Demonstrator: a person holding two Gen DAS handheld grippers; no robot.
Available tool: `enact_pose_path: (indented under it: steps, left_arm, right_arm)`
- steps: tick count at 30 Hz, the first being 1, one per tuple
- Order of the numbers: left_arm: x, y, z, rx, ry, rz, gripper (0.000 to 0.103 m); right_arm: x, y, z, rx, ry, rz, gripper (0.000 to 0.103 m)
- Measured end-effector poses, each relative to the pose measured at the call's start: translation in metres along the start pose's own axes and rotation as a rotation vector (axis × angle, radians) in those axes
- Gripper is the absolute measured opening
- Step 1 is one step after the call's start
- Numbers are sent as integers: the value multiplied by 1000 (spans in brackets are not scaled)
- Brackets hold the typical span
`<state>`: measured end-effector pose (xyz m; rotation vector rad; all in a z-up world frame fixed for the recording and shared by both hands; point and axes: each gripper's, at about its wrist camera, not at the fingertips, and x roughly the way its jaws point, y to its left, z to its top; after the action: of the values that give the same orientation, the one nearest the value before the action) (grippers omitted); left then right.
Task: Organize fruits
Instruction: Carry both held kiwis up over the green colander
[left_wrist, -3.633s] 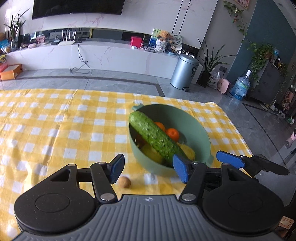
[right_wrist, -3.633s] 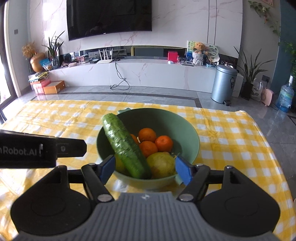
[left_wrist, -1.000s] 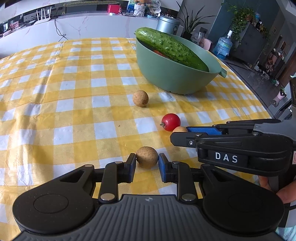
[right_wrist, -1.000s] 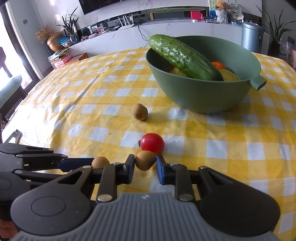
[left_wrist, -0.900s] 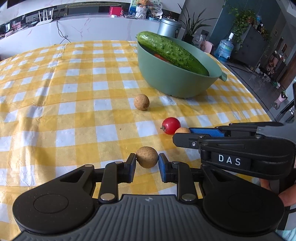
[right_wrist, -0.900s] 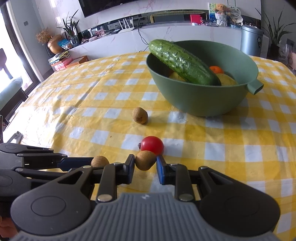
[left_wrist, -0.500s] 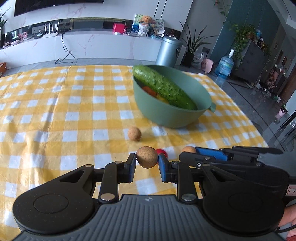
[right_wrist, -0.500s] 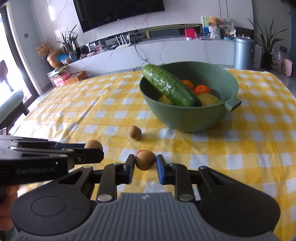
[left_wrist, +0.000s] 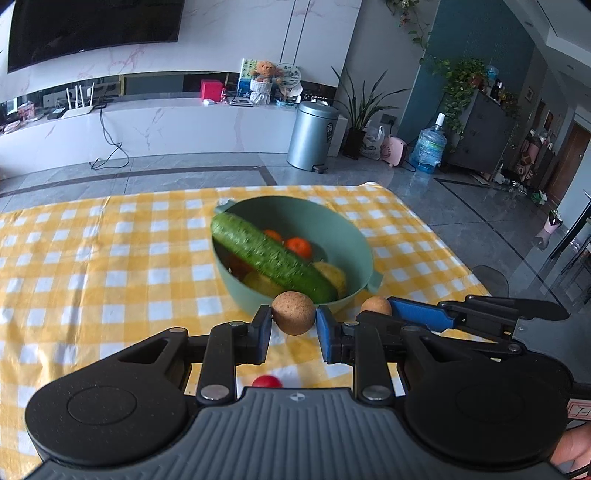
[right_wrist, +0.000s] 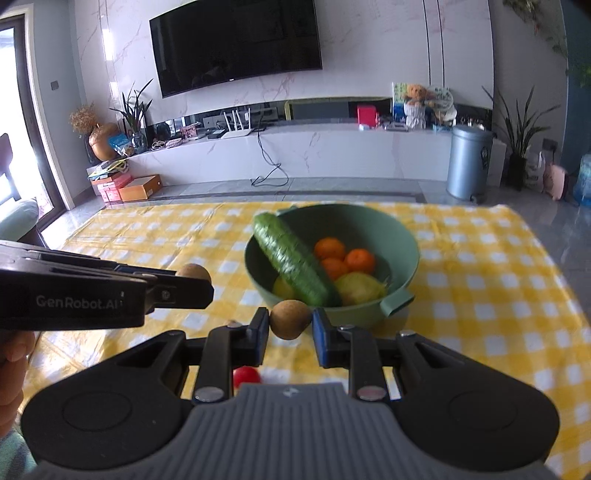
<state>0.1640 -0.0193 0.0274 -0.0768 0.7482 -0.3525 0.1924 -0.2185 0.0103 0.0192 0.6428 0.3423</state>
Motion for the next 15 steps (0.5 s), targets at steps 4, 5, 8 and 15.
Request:
enact_pose_path:
  steps: [4,5,8,15]
  left_arm:
    - [9,-9,12,21,-7,4,29]
    - [12,-11,15,26,-5,5,29]
    - [23,-16,23,40,2,8,29]
    - [53,-25,41,104,34,-5,29]
  right_arm:
    - [-2,-9,14,-40,-13,-30,22]
    - [-2,-12,17,-48,-15,-37,22]
    - [0,-19,25,-82,-19,-60,22]
    - [25,-32,37,-145,29,-86,21]
